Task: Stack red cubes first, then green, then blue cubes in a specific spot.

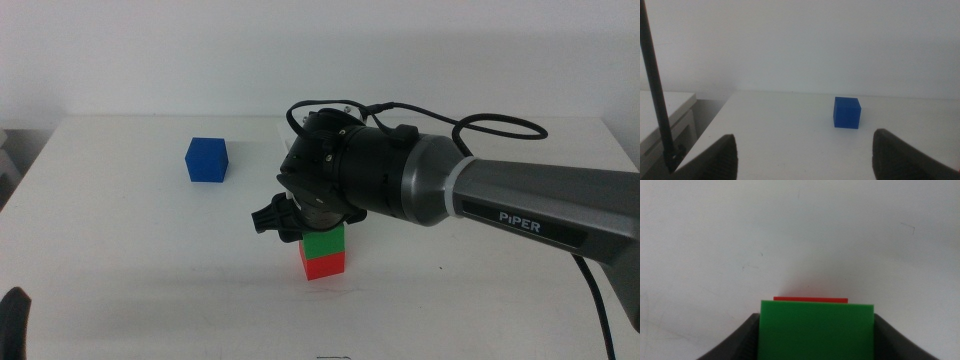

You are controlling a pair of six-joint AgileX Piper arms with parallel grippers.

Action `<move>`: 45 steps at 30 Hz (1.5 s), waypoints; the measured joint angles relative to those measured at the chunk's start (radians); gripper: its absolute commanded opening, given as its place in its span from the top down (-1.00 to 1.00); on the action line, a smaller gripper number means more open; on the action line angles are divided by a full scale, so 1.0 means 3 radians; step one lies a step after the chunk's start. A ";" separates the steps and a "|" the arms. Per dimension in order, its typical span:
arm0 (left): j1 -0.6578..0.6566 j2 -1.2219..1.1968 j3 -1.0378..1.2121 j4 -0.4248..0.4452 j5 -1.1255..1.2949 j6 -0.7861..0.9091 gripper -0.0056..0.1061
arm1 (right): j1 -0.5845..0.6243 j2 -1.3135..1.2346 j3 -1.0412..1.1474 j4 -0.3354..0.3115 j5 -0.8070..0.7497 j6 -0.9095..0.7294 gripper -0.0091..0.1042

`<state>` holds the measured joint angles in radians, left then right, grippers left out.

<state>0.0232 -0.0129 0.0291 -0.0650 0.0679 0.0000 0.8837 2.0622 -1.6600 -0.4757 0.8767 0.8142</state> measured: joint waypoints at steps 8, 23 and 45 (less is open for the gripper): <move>0.0000 0.0000 0.0000 0.0000 0.0000 0.0000 -0.71 | 0.0003 0.0000 -0.0003 -0.0026 0.0029 0.0045 -0.02; 0.0000 0.0000 0.0000 0.0000 0.0000 0.0000 -0.71 | 0.0003 -0.0149 -0.0034 -0.0050 0.0182 0.0140 -0.73; 0.0000 0.0000 0.0000 0.0000 0.0000 0.0000 -0.71 | 0.0003 -0.2750 0.0493 0.0102 0.1236 -0.0990 -0.73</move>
<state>0.0232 -0.0129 0.0291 -0.0650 0.0679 0.0000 0.8845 1.2371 -1.5121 -0.4451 1.2474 0.5173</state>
